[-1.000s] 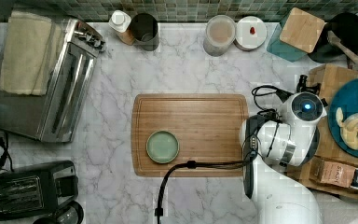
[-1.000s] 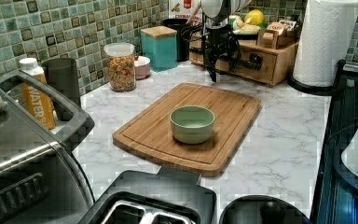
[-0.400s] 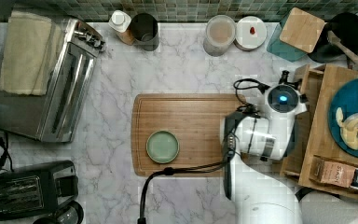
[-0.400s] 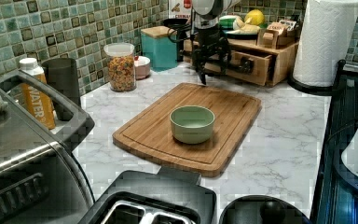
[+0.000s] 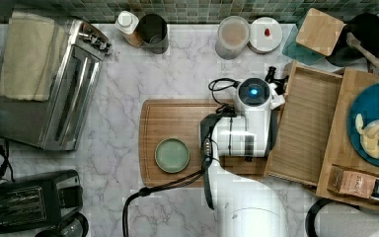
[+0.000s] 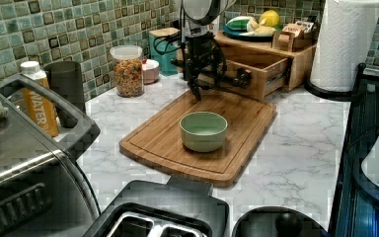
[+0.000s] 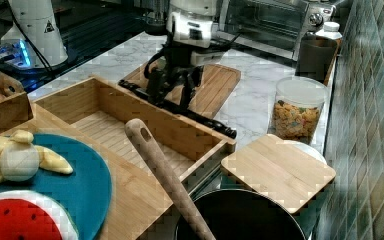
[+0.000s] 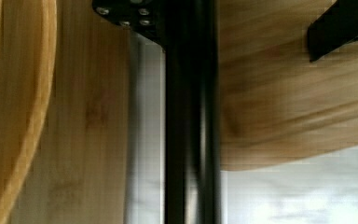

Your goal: Open the drawer.

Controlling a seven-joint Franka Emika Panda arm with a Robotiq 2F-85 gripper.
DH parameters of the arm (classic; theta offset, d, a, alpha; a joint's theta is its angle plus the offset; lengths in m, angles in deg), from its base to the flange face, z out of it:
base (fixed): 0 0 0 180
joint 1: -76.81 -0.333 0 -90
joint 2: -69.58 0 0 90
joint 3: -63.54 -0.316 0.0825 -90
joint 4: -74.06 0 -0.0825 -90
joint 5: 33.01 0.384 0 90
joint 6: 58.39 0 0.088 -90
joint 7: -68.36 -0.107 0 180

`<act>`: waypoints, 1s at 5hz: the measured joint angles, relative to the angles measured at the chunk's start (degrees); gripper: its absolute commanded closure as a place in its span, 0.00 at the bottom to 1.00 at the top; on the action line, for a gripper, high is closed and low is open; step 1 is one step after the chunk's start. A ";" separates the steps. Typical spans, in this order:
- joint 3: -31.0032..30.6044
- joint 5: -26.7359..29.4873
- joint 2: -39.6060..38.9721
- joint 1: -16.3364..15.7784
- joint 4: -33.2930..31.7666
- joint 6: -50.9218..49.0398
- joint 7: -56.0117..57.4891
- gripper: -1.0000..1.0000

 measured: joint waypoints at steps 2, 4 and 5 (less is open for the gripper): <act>-1.32 -0.13 0.07 -3.59 0.67 -1.20 -10.88 0.00; -1.22 -2.19 -0.08 -3.62 0.67 0.42 -19.70 0.00; -1.20 -2.50 -0.06 -3.61 0.56 0.62 -22.89 0.00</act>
